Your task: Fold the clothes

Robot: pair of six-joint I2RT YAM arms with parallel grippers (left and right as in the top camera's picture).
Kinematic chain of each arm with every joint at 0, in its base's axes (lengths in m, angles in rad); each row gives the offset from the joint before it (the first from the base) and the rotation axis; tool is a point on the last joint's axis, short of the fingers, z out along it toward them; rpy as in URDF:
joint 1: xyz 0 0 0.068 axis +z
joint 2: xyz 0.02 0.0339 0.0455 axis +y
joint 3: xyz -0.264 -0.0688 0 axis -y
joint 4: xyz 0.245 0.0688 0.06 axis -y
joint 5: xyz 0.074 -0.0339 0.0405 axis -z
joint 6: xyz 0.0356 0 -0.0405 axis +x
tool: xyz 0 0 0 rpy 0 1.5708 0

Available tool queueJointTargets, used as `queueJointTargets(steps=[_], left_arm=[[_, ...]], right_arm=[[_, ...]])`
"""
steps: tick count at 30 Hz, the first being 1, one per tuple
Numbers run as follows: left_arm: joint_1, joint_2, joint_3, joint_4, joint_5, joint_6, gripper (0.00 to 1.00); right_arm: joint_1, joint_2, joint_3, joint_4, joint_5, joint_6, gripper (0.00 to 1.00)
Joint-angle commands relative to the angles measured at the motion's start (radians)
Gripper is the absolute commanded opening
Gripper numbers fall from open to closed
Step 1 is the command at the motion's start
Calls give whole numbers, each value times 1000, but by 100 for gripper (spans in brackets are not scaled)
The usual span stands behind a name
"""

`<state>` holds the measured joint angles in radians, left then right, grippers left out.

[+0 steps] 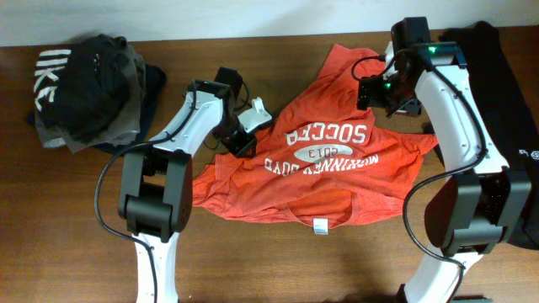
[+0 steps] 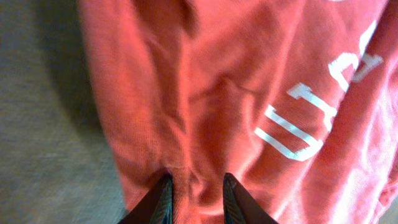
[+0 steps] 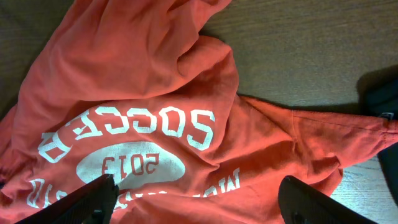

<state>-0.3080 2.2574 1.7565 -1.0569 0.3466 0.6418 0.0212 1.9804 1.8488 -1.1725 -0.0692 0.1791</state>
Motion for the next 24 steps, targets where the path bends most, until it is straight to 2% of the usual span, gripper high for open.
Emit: queueJointTargets(steps=[1, 3, 4, 8, 13, 18, 24], left_arm=[[3, 21, 11, -10, -10, 49, 18], [3, 28, 11, -5, -39, 48, 4], [3, 32, 11, -1, -64, 47, 1], [11, 31, 14, 16, -216, -47, 1], [73, 29, 103, -4, -405, -319, 1], [172, 29, 262, -95, -416, -475, 1], [290, 29, 405, -146, -414, -582, 1]], right_arm=[[5, 3, -5, 10, -5, -7, 87], [5, 3, -5, 10, -5, -7, 87], [5, 3, -5, 10, -5, -7, 87], [5, 3, -5, 11, -5, -8, 87], [5, 3, -5, 25, -5, -7, 87], [5, 3, -5, 25, -5, -7, 87], [5, 3, -5, 29, -5, -7, 87]])
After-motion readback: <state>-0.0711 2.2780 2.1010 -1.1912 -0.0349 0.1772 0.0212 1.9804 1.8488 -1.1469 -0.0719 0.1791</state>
